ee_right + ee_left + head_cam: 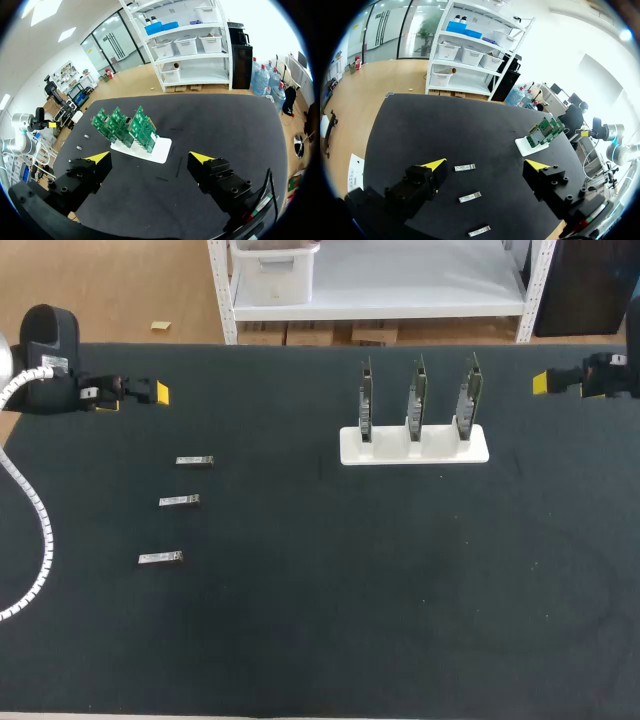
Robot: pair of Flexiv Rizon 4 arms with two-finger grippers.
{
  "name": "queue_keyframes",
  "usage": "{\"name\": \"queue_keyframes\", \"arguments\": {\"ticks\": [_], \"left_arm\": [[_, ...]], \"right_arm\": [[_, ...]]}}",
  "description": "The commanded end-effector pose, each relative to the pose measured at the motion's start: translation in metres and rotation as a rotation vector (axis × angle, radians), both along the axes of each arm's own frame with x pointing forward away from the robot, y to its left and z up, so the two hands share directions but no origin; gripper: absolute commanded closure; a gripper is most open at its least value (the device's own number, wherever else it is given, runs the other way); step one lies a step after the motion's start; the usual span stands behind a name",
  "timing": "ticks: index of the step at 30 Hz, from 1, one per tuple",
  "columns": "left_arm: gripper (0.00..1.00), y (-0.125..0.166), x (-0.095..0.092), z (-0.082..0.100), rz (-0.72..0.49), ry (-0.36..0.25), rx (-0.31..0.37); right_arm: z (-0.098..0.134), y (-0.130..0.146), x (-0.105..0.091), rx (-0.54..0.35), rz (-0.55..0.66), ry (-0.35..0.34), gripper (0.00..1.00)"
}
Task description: Pick up the optical module with the left hand, and insert it into the network port with the right hand.
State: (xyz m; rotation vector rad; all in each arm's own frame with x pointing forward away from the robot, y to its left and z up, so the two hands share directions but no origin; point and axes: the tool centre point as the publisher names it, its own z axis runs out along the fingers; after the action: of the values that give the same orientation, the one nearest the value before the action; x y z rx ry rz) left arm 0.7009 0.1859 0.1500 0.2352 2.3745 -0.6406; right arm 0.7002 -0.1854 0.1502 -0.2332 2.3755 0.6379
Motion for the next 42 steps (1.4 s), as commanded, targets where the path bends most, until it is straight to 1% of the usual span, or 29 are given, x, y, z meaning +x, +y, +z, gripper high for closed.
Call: {"name": "queue_keyframes", "arguments": {"ticks": [1,23,24,26,28,30,31,33,34,36,38,39,40,42], "left_arm": [[0.00,0.000,0.000,0.000,0.002,0.002,0.002],[0.00,0.000,0.000,0.000,0.002,0.002,0.002],[0.00,0.001,0.001,0.001,-0.014,-0.015,0.009],[0.00,0.004,0.009,0.002,-0.012,-0.033,0.098],[0.00,0.006,0.020,0.003,-0.034,-0.041,0.162],[0.00,0.008,0.029,0.007,-0.082,-0.086,0.229],[0.00,0.009,0.034,0.009,-0.086,-0.098,0.250],[0.00,0.009,0.041,0.011,-0.201,-0.124,0.290],[0.00,0.008,0.044,0.013,-0.232,-0.143,0.314],[0.00,0.007,0.051,0.012,-0.332,-0.155,0.392],[0.00,0.007,0.057,0.010,-0.407,-0.167,0.476],[0.00,0.006,0.058,0.008,-0.482,-0.161,0.509],[0.00,0.006,0.060,0.006,-0.512,-0.192,0.556],[0.00,0.005,0.062,-0.002,-0.616,-0.191,0.649]], "right_arm": [[0.000,0.001,-0.001,-0.002,-0.003,-0.001,0.00],[0.000,0.001,-0.001,-0.002,-0.003,-0.001,0.00],[0.000,0.001,-0.001,-0.002,-0.003,-0.001,0.00],[0.000,0.001,-0.001,-0.002,-0.003,-0.001,0.00],[0.000,0.001,-0.001,-0.002,-0.003,-0.001,0.00],[0.000,0.001,-0.001,-0.002,-0.003,-0.001,0.00],[0.000,0.001,-0.001,-0.002,-0.003,-0.001,0.00],[0.000,0.001,-0.001,-0.002,-0.003,-0.001,0.00],[0.000,0.001,-0.001,-0.002,-0.003,-0.001,0.00],[0.000,0.001,-0.001,-0.002,-0.003,-0.001,0.00],[0.000,0.001,-0.001,-0.002,-0.003,-0.001,0.00],[0.000,0.001,-0.001,-0.002,-0.003,-0.001,0.00],[0.000,0.001,-0.001,-0.002,-0.003,-0.001,0.00],[0.000,0.001,-0.001,-0.002,-0.003,-0.001,0.00]]}}
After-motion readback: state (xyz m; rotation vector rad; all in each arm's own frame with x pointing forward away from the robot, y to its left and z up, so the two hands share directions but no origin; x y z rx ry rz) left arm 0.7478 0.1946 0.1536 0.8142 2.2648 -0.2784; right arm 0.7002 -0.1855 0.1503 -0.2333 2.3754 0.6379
